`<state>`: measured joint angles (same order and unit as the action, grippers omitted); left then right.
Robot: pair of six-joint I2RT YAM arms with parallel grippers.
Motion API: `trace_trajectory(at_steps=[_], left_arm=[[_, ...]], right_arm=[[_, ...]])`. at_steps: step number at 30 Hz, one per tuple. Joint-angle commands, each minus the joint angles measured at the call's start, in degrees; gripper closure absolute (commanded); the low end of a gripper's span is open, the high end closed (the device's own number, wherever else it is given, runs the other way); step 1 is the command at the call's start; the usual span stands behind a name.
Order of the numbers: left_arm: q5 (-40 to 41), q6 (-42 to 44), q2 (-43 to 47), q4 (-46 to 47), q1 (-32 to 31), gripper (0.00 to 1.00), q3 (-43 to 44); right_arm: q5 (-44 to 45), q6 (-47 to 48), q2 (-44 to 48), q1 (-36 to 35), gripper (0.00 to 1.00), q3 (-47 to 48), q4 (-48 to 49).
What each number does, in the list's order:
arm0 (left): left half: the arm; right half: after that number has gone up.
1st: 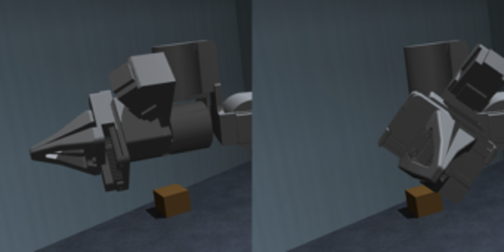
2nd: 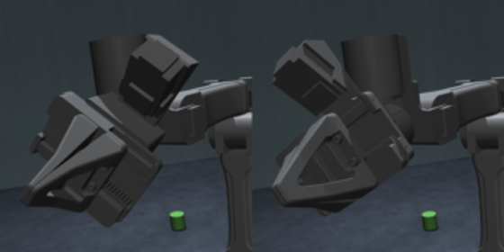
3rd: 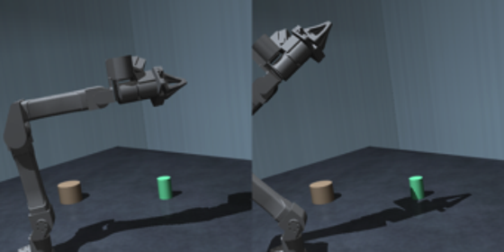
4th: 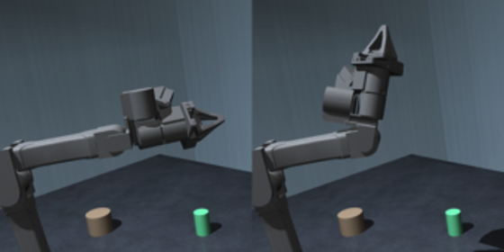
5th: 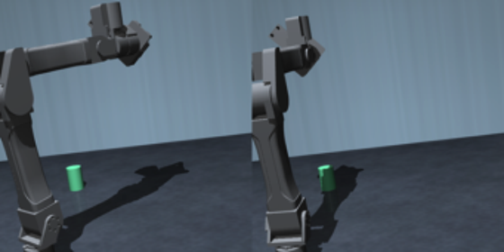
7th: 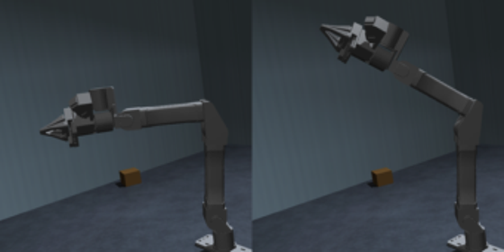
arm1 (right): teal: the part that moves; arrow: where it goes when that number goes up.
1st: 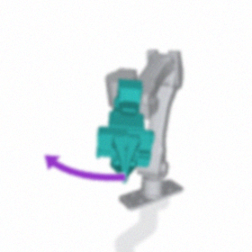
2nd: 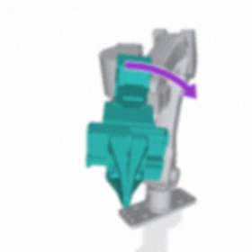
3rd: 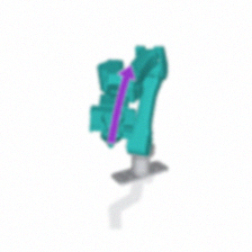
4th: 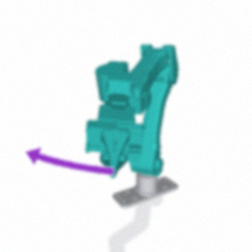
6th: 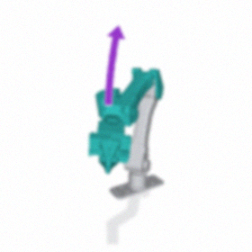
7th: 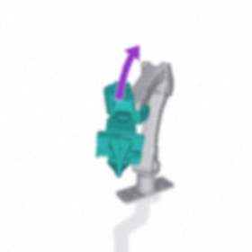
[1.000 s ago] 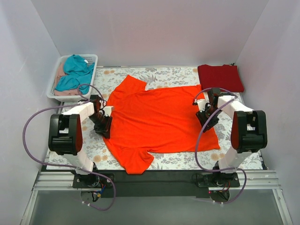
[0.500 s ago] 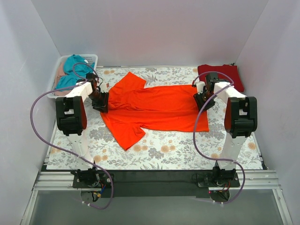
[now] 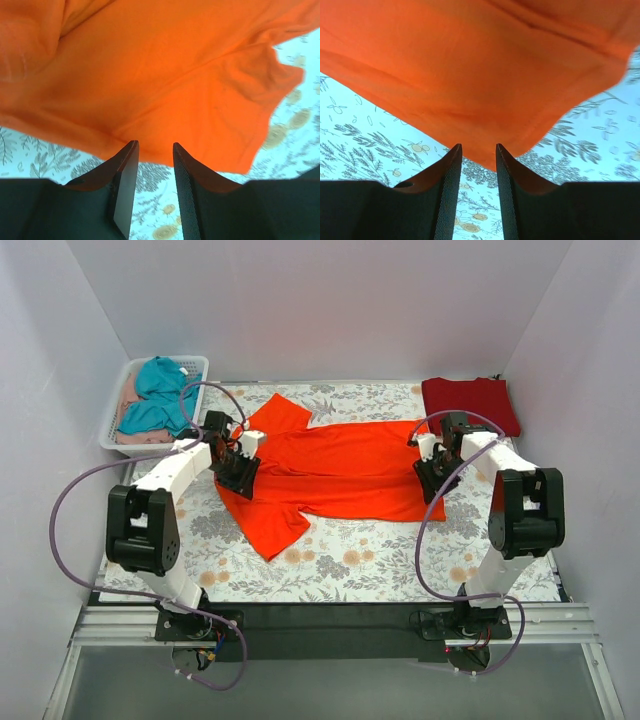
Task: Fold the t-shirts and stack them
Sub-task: Flatten the tshirt out
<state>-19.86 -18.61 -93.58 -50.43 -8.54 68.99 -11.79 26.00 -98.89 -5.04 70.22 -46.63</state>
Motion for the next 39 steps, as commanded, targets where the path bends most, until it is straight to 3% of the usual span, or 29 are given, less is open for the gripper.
trace_trajectory(at_steps=[1, 8, 15, 18, 21, 24, 27, 33, 39], left_arm=[[4.55, 2.08, -2.74, 5.08, -1.39, 0.68, -1.14], [13.0, 10.43, -2.31, 6.23, -5.88, 0.74, -12.12], [10.99, 15.53, 8.66, -4.48, -8.77, 0.77, -21.17], [7.83, 17.38, 15.61, -11.86, -10.18, 0.77, -21.53], [2.31, 17.65, 18.17, -18.72, -10.01, 0.77, -14.96], [1.05, 13.17, 15.02, -15.59, -9.66, 0.77, -8.36], [2.01, 8.26, 8.52, -8.58, -7.56, 0.77, -5.54], [7.81, 5.61, 2.1, 2.08, -4.03, 0.77, -6.41], [11.58, 9.38, 2.08, 4.72, -3.95, 0.78, -14.22]], right_arm=[[0.1, 1.07, -2.27, -0.59, 0.61, -2.36, 0.05], [5.54, 4.32, -4.2, -1.81, 0.63, -8.76, 2.69], [7.49, 10.63, 7.89, -3.48, 0.63, -20.35, -2.66], [6.0, 14.07, 16.43, -3.75, 0.62, -22.23, -8.29], [2.14, 14.87, 20.49, -3.75, 0.58, -17.85, -12.6], [-0.42, 11.89, 16.91, -3.75, 0.54, -9.33, -12.26], [-1.39, 8.46, 9.26, -3.75, 0.57, -4.57, -9.98], [0.8, 6.61, 2.13, -3.84, 0.59, -5.0, -3.39], [2.65, 6.43, 0.19, -3.93, 0.59, -9.11, 0.13]])
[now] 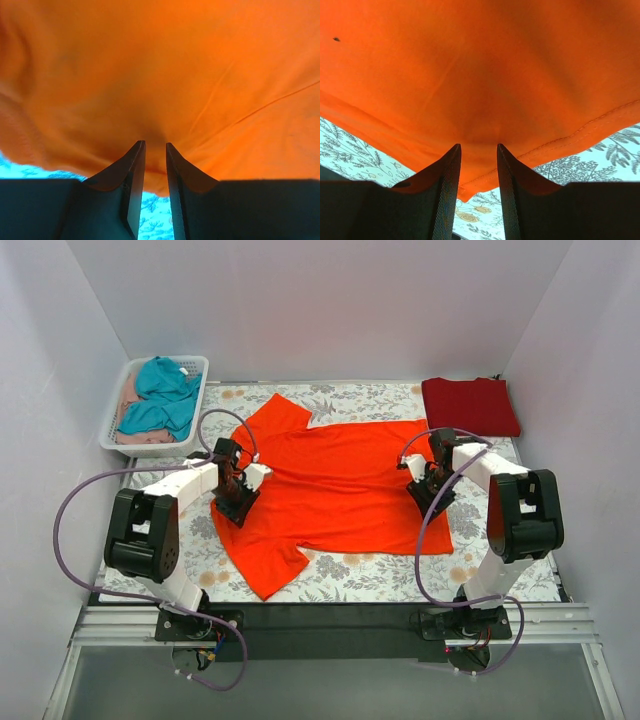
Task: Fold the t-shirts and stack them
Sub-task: Flatten the tshirt out, then fold the tshirt
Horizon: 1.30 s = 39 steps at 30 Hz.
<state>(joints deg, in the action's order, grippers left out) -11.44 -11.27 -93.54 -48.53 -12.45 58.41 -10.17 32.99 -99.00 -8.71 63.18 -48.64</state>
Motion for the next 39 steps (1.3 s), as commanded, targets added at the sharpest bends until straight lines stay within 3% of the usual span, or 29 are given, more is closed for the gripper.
trace_trajectory(at_steps=[1, 12, 17, 21, 22, 28, 32, 34, 39], left_arm=[[3.44, 2.65, 3.09, 2.92, -0.03, 0.78, -7.14], [-0.33, 5.21, 16.7, -7.79, -2.49, 0.77, -19.73], [-3.05, 5.21, 20.59, -12.46, -3.11, 0.72, -15.36], [-11.22, 2.04, 14.98, -14.13, -0.31, 0.64, -0.35], [-12.63, 0.99, 10.44, -14.13, 0.49, 0.61, 8.3], [-16.51, -11.73, -9.51, -6.5, 6.2, 0.47, 39.51], [-13.97, -17.11, -19.46, -2.46, 7.09, 0.47, 51.68], [-12.39, -19.4, -22.03, 1.94, 7.35, 0.47, 53.64], [-10.01, -21.95, -30.11, 6.25, 7.53, 0.5, 59.7]], right_arm=[[1.9, -0.21, 0.56, -0.34, 0.59, -3.14, 2.76], [4.29, 4.09, 12.15, -2.8, 0.54, -17.91, -0.56], [-0.18, 5.68, 18.22, -2.8, 0.4, -10.05, -6.81], [-4.32, 2.52, 14.46, -2.28, 0.37, 3.56, -7.7], [-4.68, 1.64, 13.06, -1.75, 0.37, 6.66, -7.09], [-3.62, -5.21, -5.63, 2.72, 0.4, 29.84, -3.21], [-3.1, -6.8, -16.27, 3.79, 0.44, 43.5, -2.95], [-2.22, -7.33, -19.9, 3.88, 0.46, 49.2, -2.16], [-0.81, -8.12, -28.43, 4.66, 0.51, 55.03, 1.18]])
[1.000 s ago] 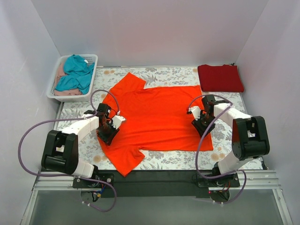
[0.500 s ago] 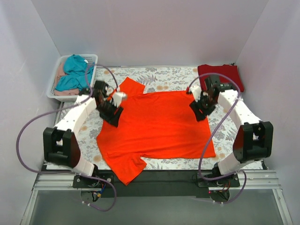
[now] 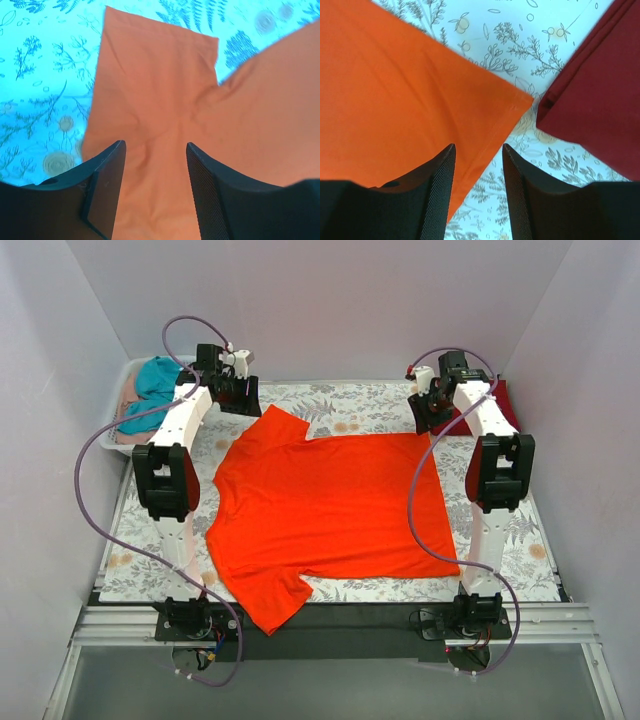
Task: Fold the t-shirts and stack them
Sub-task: Fold the tshirt
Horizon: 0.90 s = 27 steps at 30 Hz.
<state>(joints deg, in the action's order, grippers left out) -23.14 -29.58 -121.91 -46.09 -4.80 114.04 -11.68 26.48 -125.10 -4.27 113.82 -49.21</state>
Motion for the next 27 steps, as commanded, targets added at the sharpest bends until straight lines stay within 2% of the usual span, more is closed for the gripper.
trace_trajectory(at_steps=[1, 6, 11, 20, 24, 27], left_arm=[[2.13, -4.16, -2.45, 4.51, -0.12, 0.5, 4.26], [4.5, -4.34, -5.97, 9.16, 0.05, 0.5, 3.73], [4.85, -4.43, -9.31, 9.61, 0.05, 0.5, 4.79], [5.03, -4.17, -9.84, 11.19, 0.05, 0.5, 2.24], [4.24, -4.52, -11.33, 11.54, 0.05, 0.5, 2.68], [4.32, -4.87, -12.91, 11.72, 0.05, 0.5, 4.6]], right_arm=[[0.87, -1.69, -3.21, 0.58, 0.51, 4.83, 2.97], [2.36, -1.61, -7.26, 1.28, 0.52, 5.1, 7.28], [3.15, -0.47, -11.12, 1.37, 0.51, 6.24, 9.13], [3.51, -0.99, -14.29, 1.72, 0.51, 6.42, 11.5], [2.63, -2.74, -14.82, 1.99, 0.47, 6.33, 11.95], [1.49, -3.01, -14.91, 1.99, 0.57, 5.19, 11.86]])
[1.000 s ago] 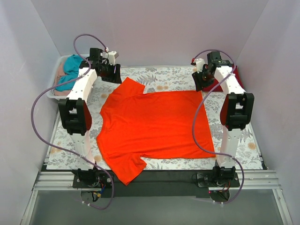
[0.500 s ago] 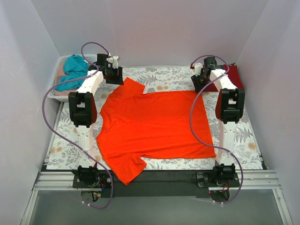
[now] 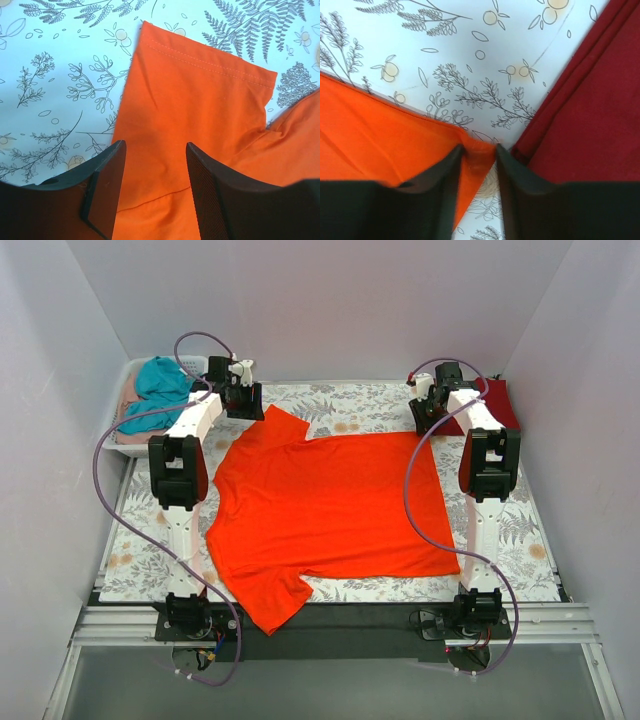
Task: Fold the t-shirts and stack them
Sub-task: Fold the tshirt
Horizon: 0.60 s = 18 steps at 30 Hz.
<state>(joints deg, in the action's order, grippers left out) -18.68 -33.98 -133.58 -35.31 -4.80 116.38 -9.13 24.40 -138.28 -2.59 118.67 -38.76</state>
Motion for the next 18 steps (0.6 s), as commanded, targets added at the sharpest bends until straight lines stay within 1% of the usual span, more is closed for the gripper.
trace_trajectory(at_steps=[1, 6, 7, 8, 18], left_arm=[[0.13, -0.48, -2.38, 1.12, 0.05, 0.5, 2.8], [0.48, -1.18, -6.42, 1.82, -0.04, 0.47, 6.66], [0.57, -1.18, -7.04, 1.82, -0.12, 0.47, 7.8], [0.75, -1.18, -8.18, 2.0, -0.21, 0.47, 8.16], [0.92, 1.28, -13.01, 4.81, -1.18, 0.47, 10.71]], right_arm=[[-1.51, -0.85, -1.47, 0.3, 0.67, -0.1, 1.41], [-3.26, -0.41, -0.15, 0.3, 0.86, -3.09, 1.5], [-3.7, -0.24, 0.11, 0.3, 0.94, -3.27, 1.41], [-3.71, -0.23, 0.2, 0.3, 0.99, -3.36, 1.24], [-5.02, 0.38, 1.96, 0.3, 0.99, -6.0, 1.32]])
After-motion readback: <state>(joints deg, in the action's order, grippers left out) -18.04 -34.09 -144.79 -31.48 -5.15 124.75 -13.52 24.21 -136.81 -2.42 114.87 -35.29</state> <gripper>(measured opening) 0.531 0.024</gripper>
